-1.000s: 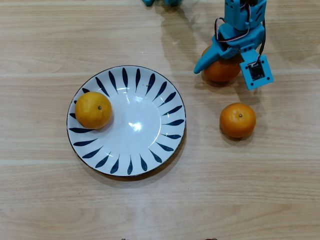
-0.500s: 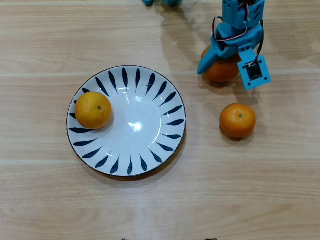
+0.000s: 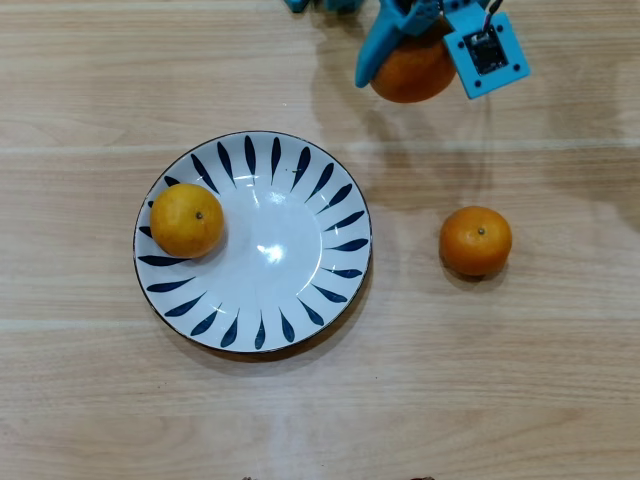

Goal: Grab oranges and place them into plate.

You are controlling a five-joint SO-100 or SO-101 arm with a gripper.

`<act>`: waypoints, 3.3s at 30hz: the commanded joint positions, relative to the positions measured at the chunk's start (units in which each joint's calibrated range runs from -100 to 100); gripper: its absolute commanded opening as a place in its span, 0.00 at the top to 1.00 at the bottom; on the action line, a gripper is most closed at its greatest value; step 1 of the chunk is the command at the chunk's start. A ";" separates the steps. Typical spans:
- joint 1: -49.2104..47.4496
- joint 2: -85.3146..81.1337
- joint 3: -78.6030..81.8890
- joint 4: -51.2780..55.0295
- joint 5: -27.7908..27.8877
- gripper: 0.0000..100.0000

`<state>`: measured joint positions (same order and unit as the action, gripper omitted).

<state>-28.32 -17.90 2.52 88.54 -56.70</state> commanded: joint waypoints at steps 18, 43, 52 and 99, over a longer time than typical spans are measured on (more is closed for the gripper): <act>25.18 7.84 -3.84 -15.53 14.26 0.69; 30.82 24.41 -4.20 -22.41 14.31 0.39; 27.20 23.82 -4.38 -22.75 12.90 0.39; 1.63 52.39 -71.11 -0.32 6.57 0.96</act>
<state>-28.58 33.05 -65.38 90.35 -50.70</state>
